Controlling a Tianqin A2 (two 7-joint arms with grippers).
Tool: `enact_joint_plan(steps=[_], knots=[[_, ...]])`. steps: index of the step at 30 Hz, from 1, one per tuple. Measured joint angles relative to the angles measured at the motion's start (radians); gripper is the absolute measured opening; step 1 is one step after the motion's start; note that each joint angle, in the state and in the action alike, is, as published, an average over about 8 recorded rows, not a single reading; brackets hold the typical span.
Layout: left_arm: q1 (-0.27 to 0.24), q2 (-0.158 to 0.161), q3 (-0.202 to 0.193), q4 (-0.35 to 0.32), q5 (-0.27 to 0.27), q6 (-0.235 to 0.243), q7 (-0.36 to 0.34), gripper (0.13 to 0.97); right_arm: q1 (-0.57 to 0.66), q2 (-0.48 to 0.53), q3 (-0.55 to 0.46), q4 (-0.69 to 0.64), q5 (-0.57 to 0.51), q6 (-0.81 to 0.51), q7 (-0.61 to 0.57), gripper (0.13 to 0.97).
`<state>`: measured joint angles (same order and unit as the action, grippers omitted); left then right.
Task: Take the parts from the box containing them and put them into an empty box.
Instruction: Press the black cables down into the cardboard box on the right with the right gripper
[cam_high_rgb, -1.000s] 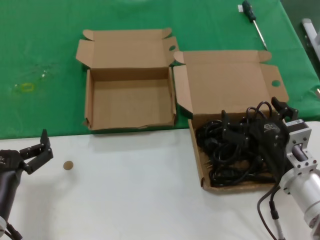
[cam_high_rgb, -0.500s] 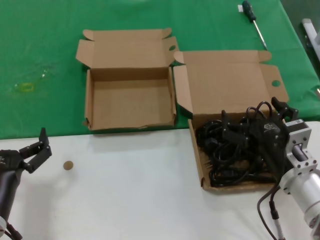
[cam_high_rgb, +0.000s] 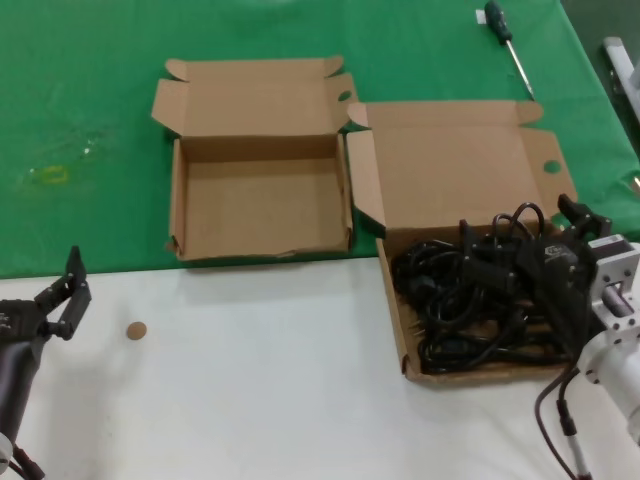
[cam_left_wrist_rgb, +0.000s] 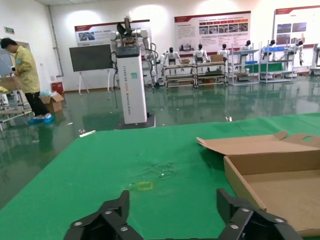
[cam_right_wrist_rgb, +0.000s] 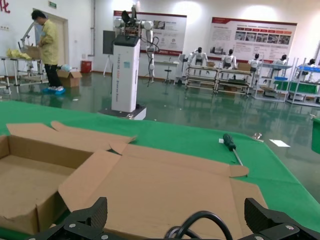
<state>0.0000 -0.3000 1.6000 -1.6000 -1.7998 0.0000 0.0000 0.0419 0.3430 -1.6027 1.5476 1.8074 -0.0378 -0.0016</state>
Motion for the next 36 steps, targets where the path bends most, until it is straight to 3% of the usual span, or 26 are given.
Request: enact_joint_plan(steps=[15, 19, 27, 36], knots=[[0.0, 0.0, 0.0, 0.0, 0.0, 0.0, 0.0, 0.37, 0.038, 0.142, 0.009, -0.035, 0.002, -0.164, -0.039, 0.966], [0.0, 0.0, 0.0, 0.0, 0.0, 0.0, 0.0, 0.37, 0.06, 0.199, 0.002, -0.044, -0.004, -0.235, -0.063, 0.966], [0.0, 0.0, 0.0, 0.0, 0.0, 0.0, 0.0, 0.229, 0.118, 0.314, -0.019, -0.076, 0.002, -0.42, -0.151, 0.966], [0.0, 0.0, 0.0, 0.0, 0.0, 0.0, 0.0, 0.16, 0.208, 0.417, -0.049, -0.109, 0.003, -0.618, -0.304, 0.966]])
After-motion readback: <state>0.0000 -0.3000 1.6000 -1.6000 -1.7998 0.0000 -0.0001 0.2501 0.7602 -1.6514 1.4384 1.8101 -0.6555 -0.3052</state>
